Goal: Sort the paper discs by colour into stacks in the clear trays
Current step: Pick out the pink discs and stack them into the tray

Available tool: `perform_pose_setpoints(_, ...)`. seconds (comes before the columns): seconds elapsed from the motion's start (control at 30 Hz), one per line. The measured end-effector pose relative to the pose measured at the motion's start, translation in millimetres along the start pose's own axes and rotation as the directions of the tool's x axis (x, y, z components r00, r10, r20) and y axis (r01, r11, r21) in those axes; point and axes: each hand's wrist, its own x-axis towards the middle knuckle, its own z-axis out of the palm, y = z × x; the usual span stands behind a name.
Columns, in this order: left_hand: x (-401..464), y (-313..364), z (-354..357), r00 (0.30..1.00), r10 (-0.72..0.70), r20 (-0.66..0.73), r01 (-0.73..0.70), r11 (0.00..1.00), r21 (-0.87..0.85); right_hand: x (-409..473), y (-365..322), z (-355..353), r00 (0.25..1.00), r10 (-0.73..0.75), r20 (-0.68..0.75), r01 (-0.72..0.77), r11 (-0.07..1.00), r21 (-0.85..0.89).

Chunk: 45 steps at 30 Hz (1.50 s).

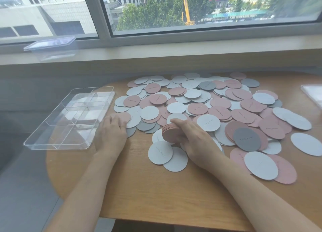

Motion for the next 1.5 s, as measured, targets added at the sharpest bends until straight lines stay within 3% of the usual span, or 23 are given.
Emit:
perform_pose_setpoints(0.17,1,1,-2,0.996,-0.028,-0.084,0.020,0.995,-0.096,-1,-1,-2,1.000,0.012,0.013,-0.012,1.000,0.011)
perform_pose_setpoints(0.4,2,2,-2,0.992,-0.053,-0.110,0.044,0.996,-0.079,-1,-1,-3,1.000,0.014,0.016,-0.014,1.000,0.016)
perform_pose_setpoints(0.6,4,-4,-4,0.991,-0.109,-0.079,0.080,0.947,-0.312,-1,-1,-2,1.000,0.014,0.011,-0.014,1.000,0.024)
perform_pose_setpoints(0.7,-1,-1,-8,0.988,-0.094,-0.124,0.029,0.894,-0.448,-1,-1,-2,1.000,0.010,0.011,-0.010,1.000,0.025)
perform_pose_setpoints(0.93,-17,21,-29,0.919,-0.045,-0.392,-0.251,0.699,-0.670,-1,-1,-3,1.000,0.002,0.007,-0.002,0.999,0.046)
perform_pose_setpoints(1.03,-27,34,-30,0.948,0.039,-0.315,-0.273,0.606,-0.747,-1,-1,-3,1.000,0.003,0.009,-0.003,0.998,0.056)
perform_pose_setpoints(1.17,-43,60,-28,0.982,0.169,-0.086,-0.156,0.465,-0.871,0,1,-4,1.000,0.004,0.018,-0.005,0.997,0.071)
perform_pose_setpoints(1.37,-58,77,-20,0.906,0.418,0.063,-0.081,0.318,-0.945,0,1,-2,1.000,-0.003,0.025,0.000,0.994,0.113)
perform_pose_setpoints(1.5,-60,76,-11,0.872,0.484,0.071,-0.098,0.316,-0.944,1,-1,-4,1.000,-0.022,0.010,0.021,0.990,0.140)
